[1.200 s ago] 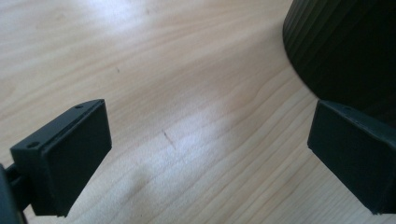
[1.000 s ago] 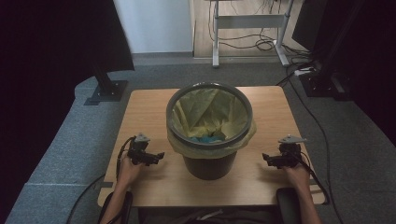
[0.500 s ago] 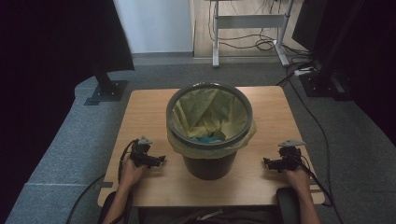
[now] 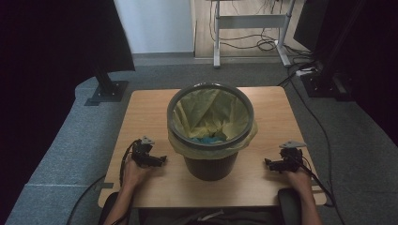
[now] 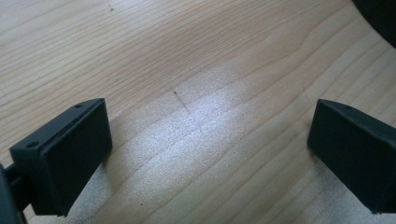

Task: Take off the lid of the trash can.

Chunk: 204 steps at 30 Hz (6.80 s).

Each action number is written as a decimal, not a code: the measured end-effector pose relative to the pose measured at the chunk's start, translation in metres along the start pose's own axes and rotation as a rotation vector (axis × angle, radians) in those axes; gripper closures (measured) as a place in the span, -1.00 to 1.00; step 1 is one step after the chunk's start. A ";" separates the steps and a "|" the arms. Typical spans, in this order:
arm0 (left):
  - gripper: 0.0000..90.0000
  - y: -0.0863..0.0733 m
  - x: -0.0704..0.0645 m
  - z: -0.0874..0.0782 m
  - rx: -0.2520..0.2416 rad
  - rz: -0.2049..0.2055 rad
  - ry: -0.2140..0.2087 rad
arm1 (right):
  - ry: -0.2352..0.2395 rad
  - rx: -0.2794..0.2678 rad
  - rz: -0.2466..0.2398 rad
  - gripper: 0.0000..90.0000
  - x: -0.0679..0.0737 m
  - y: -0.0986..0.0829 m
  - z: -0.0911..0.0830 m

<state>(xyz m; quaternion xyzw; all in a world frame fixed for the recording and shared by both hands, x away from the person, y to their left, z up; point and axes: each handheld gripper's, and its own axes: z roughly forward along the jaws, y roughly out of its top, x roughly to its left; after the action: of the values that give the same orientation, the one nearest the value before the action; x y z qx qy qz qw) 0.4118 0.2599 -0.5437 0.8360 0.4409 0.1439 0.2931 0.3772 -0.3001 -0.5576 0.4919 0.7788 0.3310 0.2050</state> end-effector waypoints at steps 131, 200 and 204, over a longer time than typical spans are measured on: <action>0.09 0.278 -0.052 -0.142 0.046 0.207 -0.122 | 0.013 0.000 -0.014 -1.00 0.002 -0.001 -0.002; 0.74 0.223 0.045 -0.219 0.010 -0.075 -0.070 | 0.017 0.001 -0.019 -1.00 0.003 -0.002 -0.002; 0.74 0.217 0.052 -0.223 0.006 -0.091 -0.061 | 0.017 0.000 -0.018 -1.00 0.003 -0.002 -0.002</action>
<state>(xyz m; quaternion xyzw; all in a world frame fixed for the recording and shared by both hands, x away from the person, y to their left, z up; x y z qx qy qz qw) 0.4716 0.2888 -0.2350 0.8199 0.4697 0.1036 0.3104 0.3735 -0.2985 -0.5576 0.4822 0.7848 0.3333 0.2010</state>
